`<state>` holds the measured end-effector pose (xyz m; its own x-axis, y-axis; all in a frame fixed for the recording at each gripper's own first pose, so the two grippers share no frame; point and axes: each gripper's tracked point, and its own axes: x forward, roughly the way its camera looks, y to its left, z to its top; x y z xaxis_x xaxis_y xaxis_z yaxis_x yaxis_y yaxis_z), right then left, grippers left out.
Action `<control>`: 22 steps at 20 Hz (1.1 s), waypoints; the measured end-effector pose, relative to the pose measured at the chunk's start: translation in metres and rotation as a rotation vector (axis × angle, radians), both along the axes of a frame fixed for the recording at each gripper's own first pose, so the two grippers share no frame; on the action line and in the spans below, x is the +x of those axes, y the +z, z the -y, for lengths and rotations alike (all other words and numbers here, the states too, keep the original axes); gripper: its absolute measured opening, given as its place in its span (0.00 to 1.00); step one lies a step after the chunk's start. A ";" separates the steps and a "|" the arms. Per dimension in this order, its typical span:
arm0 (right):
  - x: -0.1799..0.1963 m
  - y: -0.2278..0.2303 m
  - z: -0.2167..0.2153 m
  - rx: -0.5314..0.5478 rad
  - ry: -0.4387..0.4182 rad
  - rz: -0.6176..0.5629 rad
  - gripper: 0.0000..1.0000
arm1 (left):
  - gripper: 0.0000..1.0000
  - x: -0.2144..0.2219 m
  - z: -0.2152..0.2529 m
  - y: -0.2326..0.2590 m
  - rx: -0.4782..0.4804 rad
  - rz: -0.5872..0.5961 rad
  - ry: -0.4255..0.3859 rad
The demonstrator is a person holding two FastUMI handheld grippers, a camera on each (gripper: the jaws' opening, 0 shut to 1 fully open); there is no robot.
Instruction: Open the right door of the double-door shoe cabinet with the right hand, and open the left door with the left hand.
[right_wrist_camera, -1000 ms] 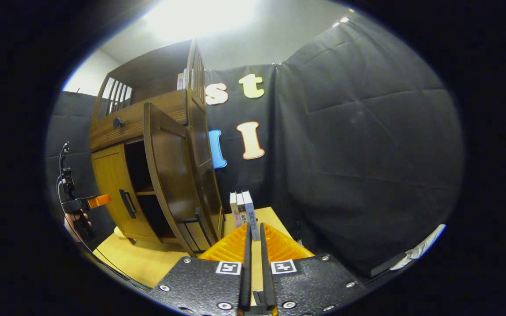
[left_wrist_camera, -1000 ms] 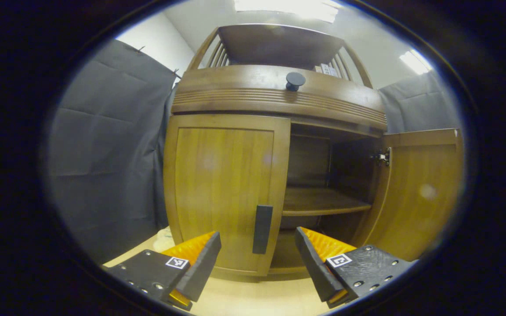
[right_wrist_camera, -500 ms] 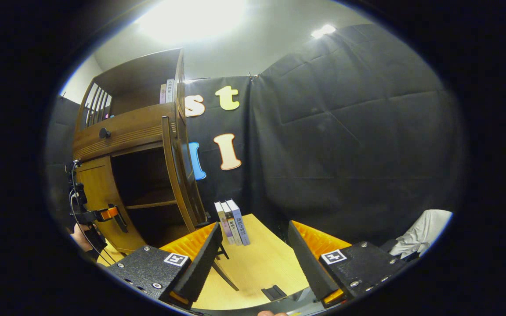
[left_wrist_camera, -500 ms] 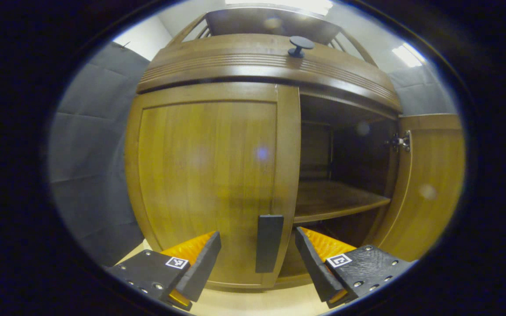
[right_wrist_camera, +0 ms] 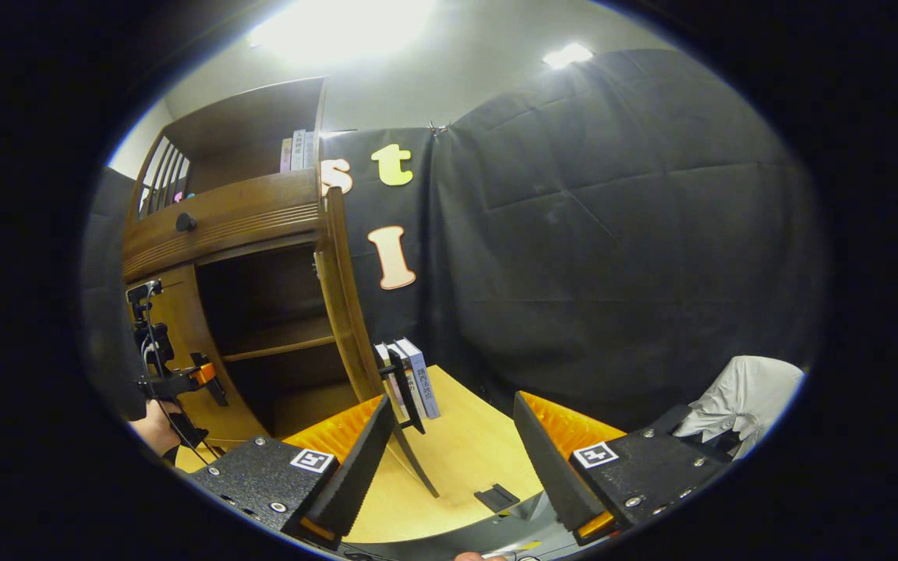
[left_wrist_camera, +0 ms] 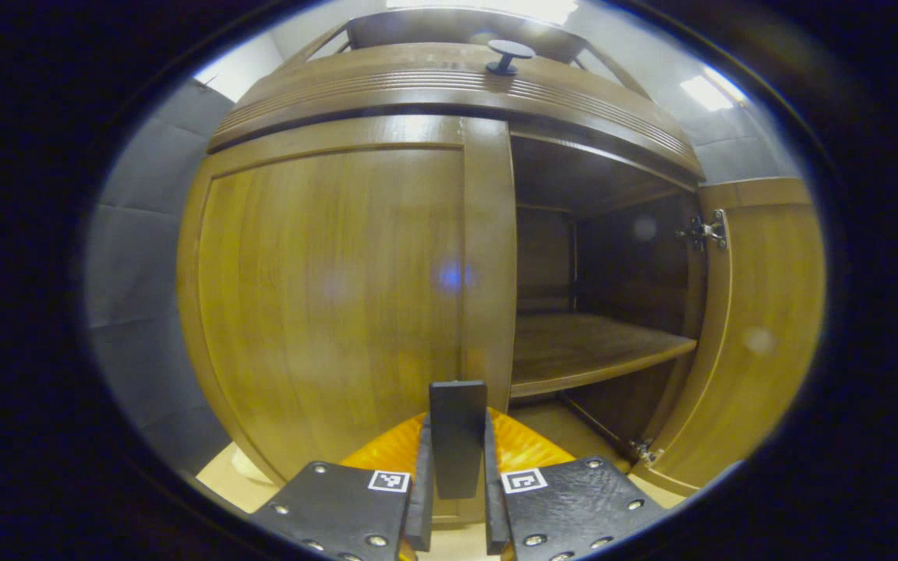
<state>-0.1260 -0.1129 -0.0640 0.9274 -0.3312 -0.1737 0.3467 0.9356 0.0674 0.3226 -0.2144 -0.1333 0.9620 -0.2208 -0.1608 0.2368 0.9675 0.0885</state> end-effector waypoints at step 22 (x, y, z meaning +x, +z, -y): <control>0.040 -0.032 -0.123 0.022 0.231 -0.047 0.95 | 0.25 -0.088 -0.036 0.023 -0.137 -0.029 -0.134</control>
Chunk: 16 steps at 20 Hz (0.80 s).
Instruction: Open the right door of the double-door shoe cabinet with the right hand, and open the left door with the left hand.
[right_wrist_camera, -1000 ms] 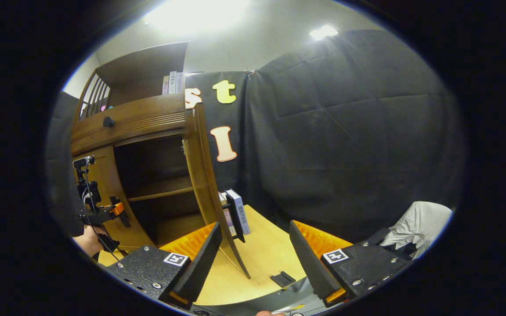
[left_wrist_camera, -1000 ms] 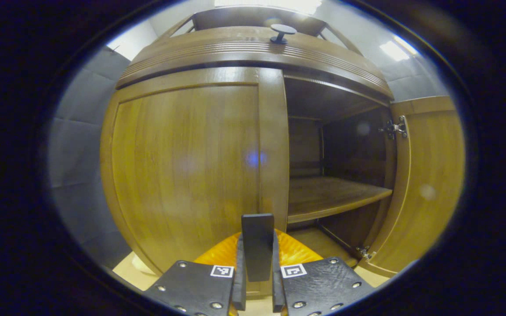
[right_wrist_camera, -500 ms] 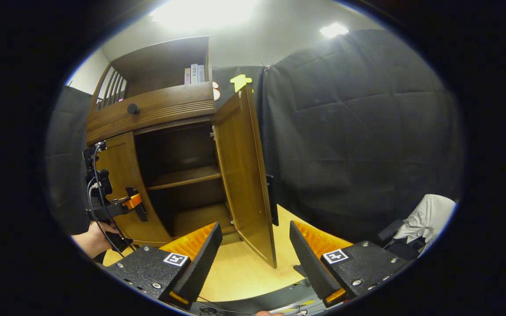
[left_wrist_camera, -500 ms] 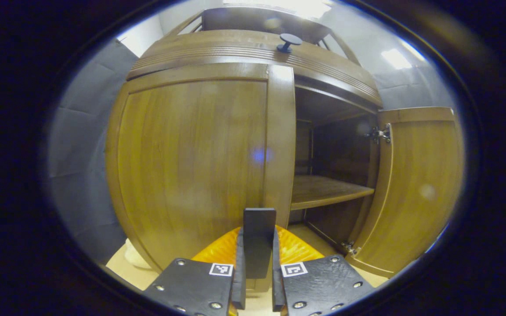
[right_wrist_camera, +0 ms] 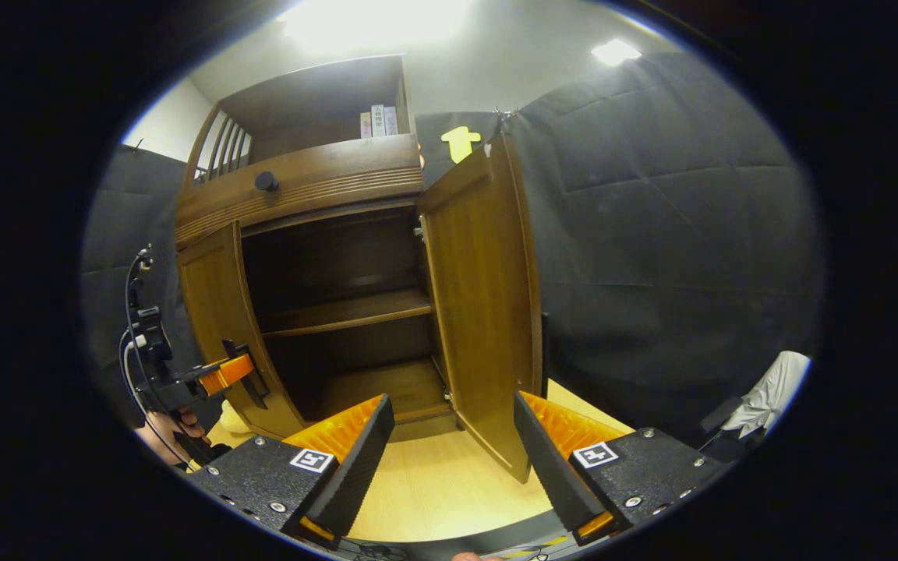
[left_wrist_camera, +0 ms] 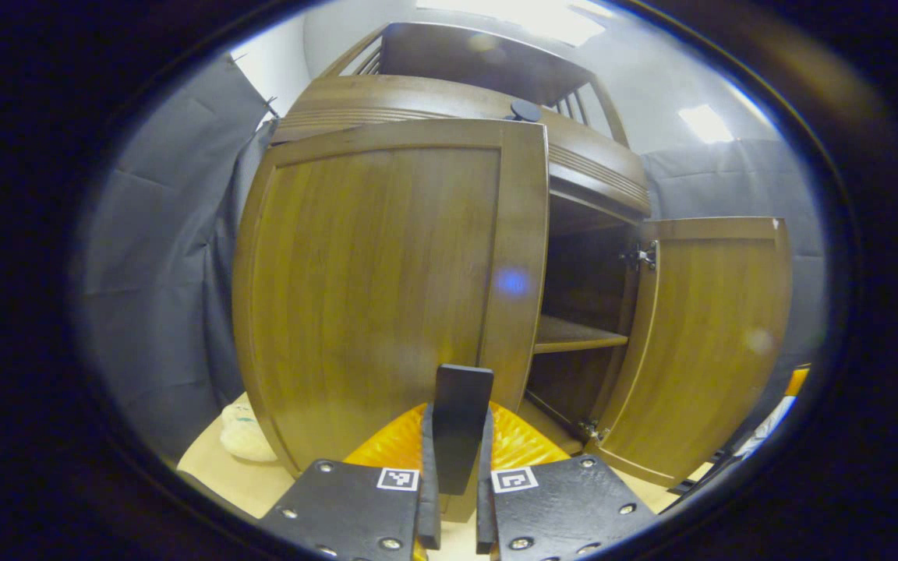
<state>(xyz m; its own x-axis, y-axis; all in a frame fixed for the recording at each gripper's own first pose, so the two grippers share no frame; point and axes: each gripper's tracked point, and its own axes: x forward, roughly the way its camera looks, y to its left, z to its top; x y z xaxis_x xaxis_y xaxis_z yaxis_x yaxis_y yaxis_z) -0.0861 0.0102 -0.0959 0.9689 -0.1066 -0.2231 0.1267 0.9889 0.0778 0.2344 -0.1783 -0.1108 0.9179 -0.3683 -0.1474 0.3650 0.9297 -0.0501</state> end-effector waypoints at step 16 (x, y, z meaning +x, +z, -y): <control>0.033 -0.028 -0.048 0.065 0.176 -0.053 0.96 | 0.17 -0.088 -0.107 0.018 -0.016 0.050 0.117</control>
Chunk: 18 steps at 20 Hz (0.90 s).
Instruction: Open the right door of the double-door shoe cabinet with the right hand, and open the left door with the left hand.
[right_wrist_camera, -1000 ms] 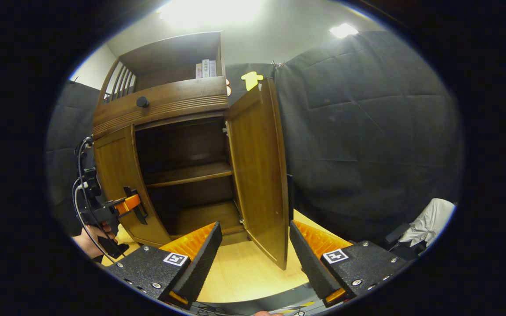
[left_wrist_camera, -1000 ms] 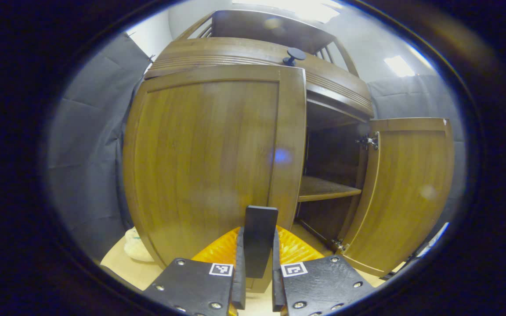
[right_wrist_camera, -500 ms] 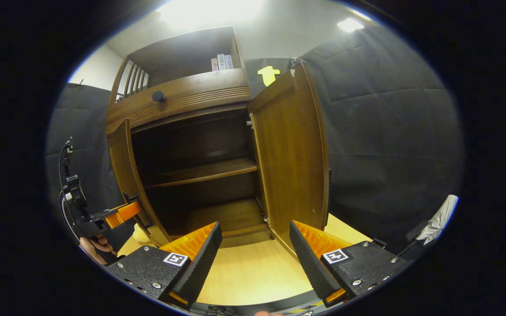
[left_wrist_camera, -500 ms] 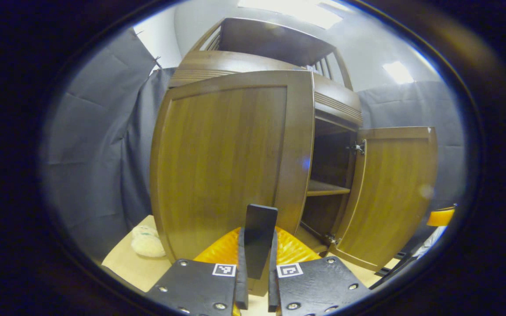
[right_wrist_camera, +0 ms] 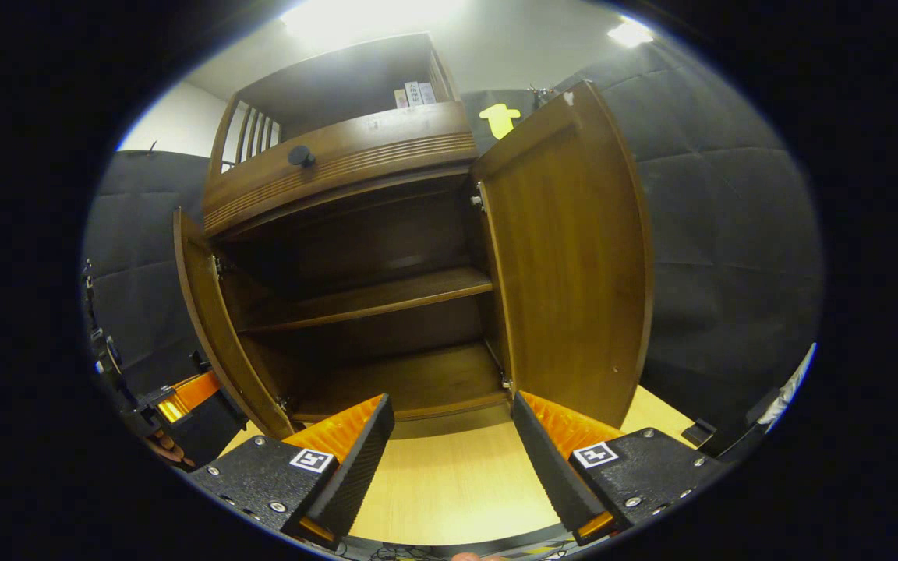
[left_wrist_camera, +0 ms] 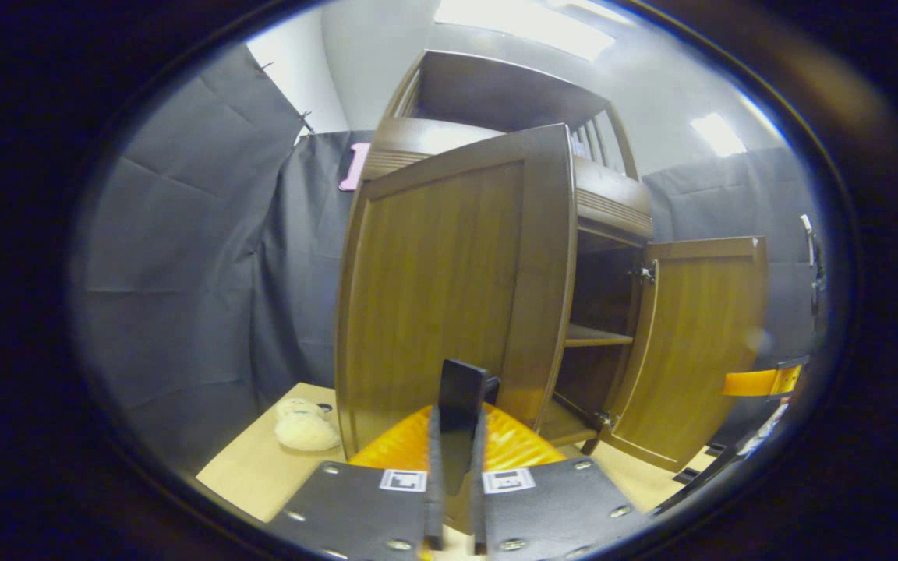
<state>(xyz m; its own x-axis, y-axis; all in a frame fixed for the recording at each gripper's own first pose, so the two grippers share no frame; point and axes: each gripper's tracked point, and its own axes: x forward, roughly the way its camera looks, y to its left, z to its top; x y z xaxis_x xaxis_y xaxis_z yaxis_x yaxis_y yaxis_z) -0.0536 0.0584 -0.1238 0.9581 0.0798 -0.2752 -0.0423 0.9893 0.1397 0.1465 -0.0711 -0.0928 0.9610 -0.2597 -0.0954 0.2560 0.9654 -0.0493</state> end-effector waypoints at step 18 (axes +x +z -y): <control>0.027 -0.012 -0.078 -0.008 0.183 -0.041 0.96 | 0.07 -0.027 -0.203 0.022 0.060 0.069 0.135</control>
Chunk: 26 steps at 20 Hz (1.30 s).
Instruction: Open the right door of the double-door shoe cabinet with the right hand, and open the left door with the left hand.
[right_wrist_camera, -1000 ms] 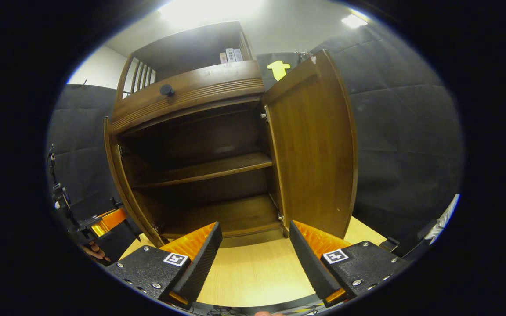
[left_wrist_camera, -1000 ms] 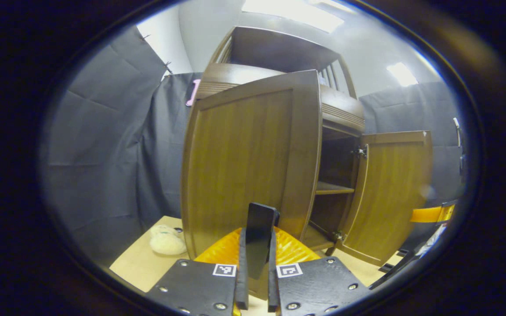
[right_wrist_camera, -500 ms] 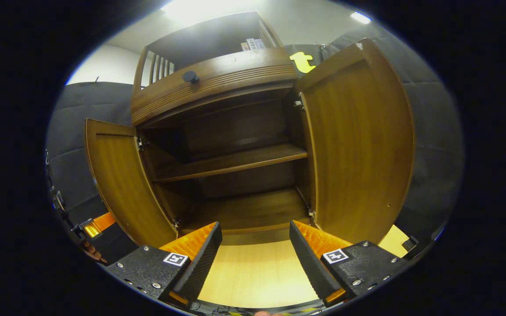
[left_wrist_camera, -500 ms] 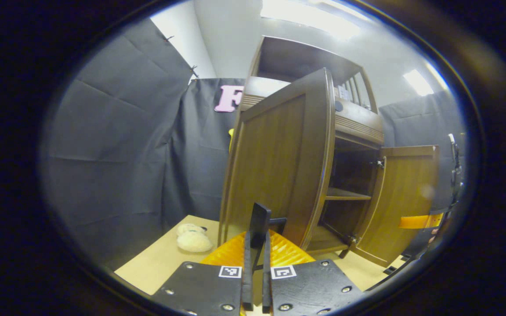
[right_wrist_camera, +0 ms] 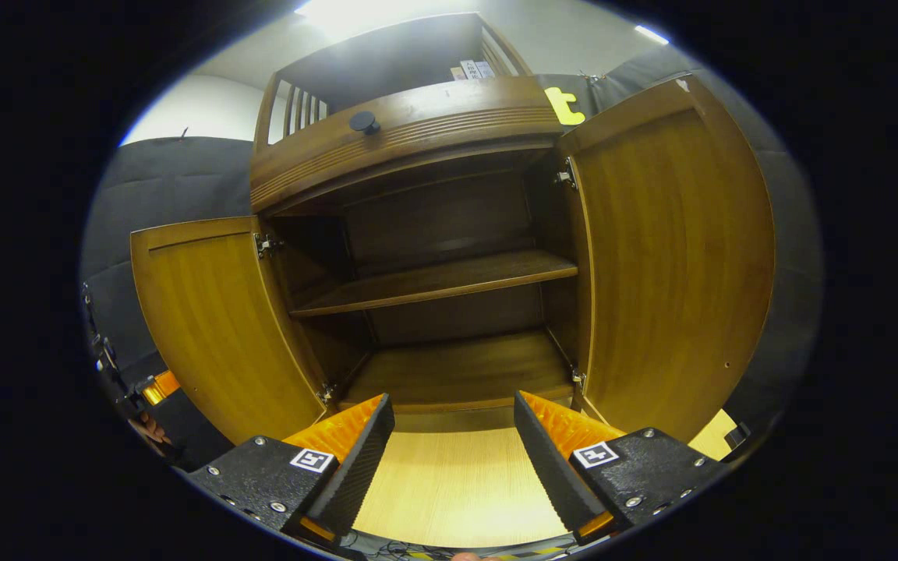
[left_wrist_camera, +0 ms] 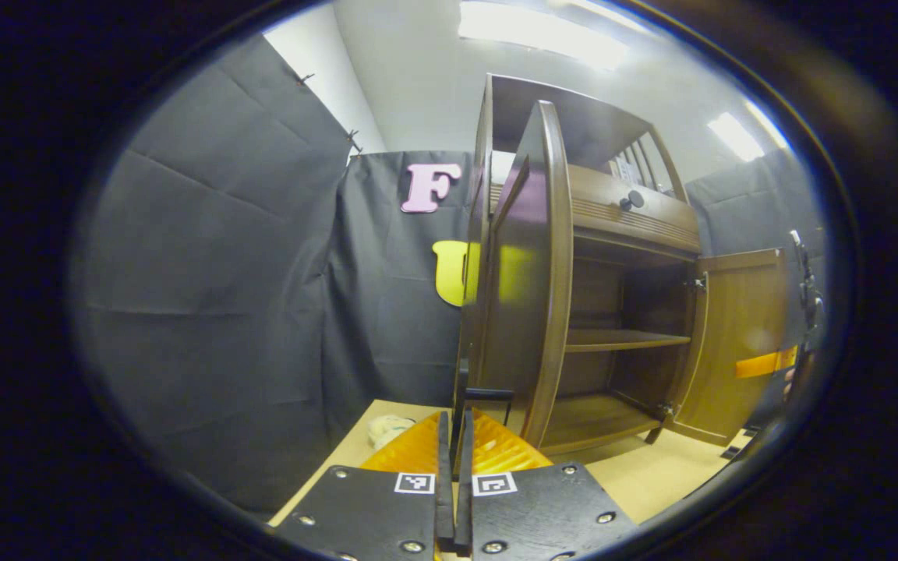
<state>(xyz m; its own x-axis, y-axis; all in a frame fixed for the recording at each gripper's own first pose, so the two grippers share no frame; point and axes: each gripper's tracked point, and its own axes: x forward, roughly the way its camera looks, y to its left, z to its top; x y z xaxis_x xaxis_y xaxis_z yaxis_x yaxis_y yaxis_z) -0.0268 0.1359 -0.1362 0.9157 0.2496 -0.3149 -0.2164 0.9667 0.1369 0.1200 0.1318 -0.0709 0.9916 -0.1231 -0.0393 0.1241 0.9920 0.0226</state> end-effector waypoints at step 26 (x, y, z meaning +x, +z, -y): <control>0.007 0.036 0.059 -0.063 -0.007 0.127 0.96 | 0.36 -0.050 0.038 0.044 -0.020 0.017 0.233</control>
<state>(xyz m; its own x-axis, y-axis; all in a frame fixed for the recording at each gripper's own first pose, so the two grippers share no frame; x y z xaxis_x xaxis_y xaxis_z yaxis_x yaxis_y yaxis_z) -0.0202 0.0767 -0.1007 0.9509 0.2263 -0.2114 -0.2212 0.9741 0.0477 0.0696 0.0940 -0.0268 0.9938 0.1088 -0.0219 -0.1087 0.9941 0.0023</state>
